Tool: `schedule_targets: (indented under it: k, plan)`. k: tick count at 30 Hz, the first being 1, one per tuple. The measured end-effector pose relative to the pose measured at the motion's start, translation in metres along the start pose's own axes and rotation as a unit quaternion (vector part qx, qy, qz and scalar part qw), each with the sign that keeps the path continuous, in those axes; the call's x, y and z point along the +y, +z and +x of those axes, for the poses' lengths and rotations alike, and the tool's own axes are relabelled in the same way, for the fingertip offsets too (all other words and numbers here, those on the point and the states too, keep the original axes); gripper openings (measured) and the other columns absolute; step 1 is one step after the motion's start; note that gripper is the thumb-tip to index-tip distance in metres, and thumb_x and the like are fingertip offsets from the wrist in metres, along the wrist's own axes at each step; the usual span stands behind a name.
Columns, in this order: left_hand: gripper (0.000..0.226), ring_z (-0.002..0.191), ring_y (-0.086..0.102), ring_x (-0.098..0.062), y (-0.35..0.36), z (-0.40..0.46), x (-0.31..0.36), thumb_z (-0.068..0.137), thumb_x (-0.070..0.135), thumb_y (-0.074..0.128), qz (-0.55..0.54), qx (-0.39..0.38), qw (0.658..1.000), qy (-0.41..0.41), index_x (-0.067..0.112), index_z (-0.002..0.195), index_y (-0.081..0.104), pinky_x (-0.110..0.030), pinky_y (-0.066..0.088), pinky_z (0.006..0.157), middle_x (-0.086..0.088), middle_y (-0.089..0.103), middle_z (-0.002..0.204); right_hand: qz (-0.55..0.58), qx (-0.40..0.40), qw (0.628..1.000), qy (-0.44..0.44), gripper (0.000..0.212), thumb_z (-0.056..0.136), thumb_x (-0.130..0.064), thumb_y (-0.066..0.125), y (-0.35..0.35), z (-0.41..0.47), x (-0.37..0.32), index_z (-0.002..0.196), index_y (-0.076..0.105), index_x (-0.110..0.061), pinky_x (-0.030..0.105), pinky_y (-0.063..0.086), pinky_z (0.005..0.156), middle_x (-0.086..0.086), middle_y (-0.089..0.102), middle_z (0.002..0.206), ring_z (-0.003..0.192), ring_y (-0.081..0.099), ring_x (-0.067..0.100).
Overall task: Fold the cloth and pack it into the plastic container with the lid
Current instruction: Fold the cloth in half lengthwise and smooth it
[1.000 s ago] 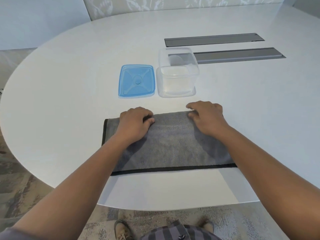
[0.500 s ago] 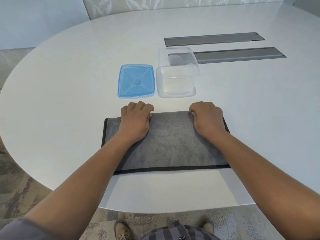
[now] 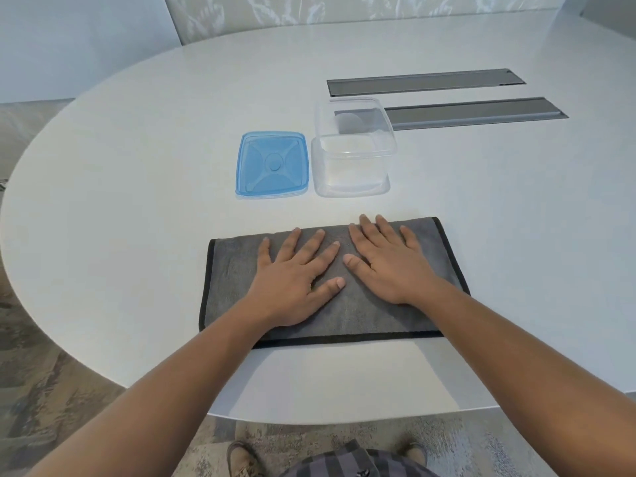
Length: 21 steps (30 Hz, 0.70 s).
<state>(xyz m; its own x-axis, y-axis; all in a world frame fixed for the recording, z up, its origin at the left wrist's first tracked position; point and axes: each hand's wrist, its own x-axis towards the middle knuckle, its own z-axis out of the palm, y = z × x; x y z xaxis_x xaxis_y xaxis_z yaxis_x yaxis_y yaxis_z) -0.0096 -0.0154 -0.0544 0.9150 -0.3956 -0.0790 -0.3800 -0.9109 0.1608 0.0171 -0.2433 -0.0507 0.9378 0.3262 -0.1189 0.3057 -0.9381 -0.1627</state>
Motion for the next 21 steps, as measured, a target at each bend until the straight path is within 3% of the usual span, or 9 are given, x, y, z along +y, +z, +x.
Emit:
schedule_targets:
  k: [2,4,7,8,10,14,16,19,21]
  plan:
    - [0.075,0.157,-0.014,-0.022,-0.001,-0.001,-0.001,0.089,0.086,0.002,-0.005,-0.004,1.0,-0.025,0.055,0.157,-0.005,-0.068,-0.014,0.116,0.019,-0.008,0.17,0.001,-0.012,1.0,0.019,0.077,0.092,-0.071,-0.001,-0.001,0.001,0.002,0.161,-0.001,-0.036,0.055,-0.006,0.123,-0.007,-0.01,0.171,0.156,-0.012,0.018]
    - [0.072,0.158,-0.01,-0.023,-0.003,-0.002,0.001,0.094,0.079,0.005,-0.012,0.015,0.999,-0.03,0.05,0.159,0.009,-0.067,-0.011,0.118,0.017,-0.001,0.171,0.01,-0.007,0.999,0.035,0.072,0.096,-0.067,0.0,-0.001,-0.001,-0.001,0.161,0.001,-0.037,0.055,-0.005,0.123,-0.006,-0.008,0.171,0.156,-0.011,0.019]
    - [0.059,0.156,0.021,-0.024,-0.007,-0.006,0.004,0.101,0.061,0.028,-0.031,0.118,0.992,0.028,0.032,0.146,0.054,-0.059,0.01,0.124,0.008,0.037,0.164,0.009,0.061,0.998,0.024,0.062,0.104,-0.053,0.01,0.0,-0.006,-0.014,0.162,0.012,-0.03,0.052,0.001,0.124,-0.002,0.004,0.172,0.157,-0.002,0.023]
    - [0.056,0.152,0.031,-0.023,-0.006,-0.008,0.003,0.101,0.056,0.032,-0.033,0.143,0.987,0.059,0.028,0.142,0.06,-0.055,0.018,0.123,0.007,0.047,0.158,0.005,0.078,0.997,0.012,0.06,0.106,-0.047,0.014,0.002,-0.008,-0.018,0.162,0.015,-0.027,0.05,0.003,0.124,-0.002,0.008,0.171,0.157,0.002,0.023]
    - [0.059,0.15,0.035,-0.018,-0.006,-0.009,0.0,0.102,0.055,0.029,-0.038,0.115,0.989,0.082,0.028,0.15,0.05,-0.049,0.024,0.123,0.01,0.047,0.157,0.0,0.067,0.998,-0.01,0.058,0.106,-0.041,0.018,0.005,-0.01,-0.021,0.162,0.015,-0.024,0.047,0.002,0.125,-0.002,0.01,0.171,0.157,0.003,0.021]
    - [0.068,0.158,0.0,-0.014,-0.003,-0.009,-0.004,0.098,0.072,0.007,0.004,0.013,0.999,0.034,0.045,0.161,0.008,-0.065,-0.002,0.121,0.02,0.007,0.17,0.009,0.013,1.0,0.018,0.067,0.101,-0.051,0.014,0.004,-0.011,-0.015,0.162,0.004,-0.027,0.05,-0.004,0.124,-0.004,-0.003,0.172,0.157,-0.006,0.018]
    - [0.07,0.158,-0.007,-0.019,-0.004,-0.009,-0.004,0.095,0.078,0.008,0.004,0.005,1.0,0.025,0.049,0.16,0.006,-0.068,-0.007,0.119,0.019,0.001,0.17,0.014,0.008,0.999,0.039,0.071,0.098,-0.059,0.008,0.003,-0.012,-0.013,0.162,0.004,-0.03,0.055,-0.003,0.123,-0.005,-0.006,0.171,0.156,-0.009,0.019]
    - [0.068,0.156,0.017,-0.028,-0.006,-0.018,-0.001,0.097,0.073,0.025,-0.007,0.08,0.996,0.037,0.039,0.153,0.042,-0.061,0.012,0.122,0.008,0.03,0.167,0.042,0.061,0.997,0.036,0.069,0.1,-0.062,0.007,0.002,-0.016,-0.016,0.16,0.021,-0.031,0.056,0.005,0.123,-0.004,0.01,0.171,0.157,0.003,0.02]
    - [0.061,0.142,0.043,-0.031,-0.005,-0.023,0.001,0.099,0.062,0.038,-0.018,0.146,0.987,0.068,0.023,0.14,0.062,-0.055,0.035,0.114,0.0,0.055,0.149,0.071,0.135,0.988,-0.009,0.057,0.104,-0.051,0.027,0.001,-0.023,-0.017,0.15,0.047,-0.024,0.052,0.019,0.122,0.001,0.037,0.163,0.153,0.025,0.024]
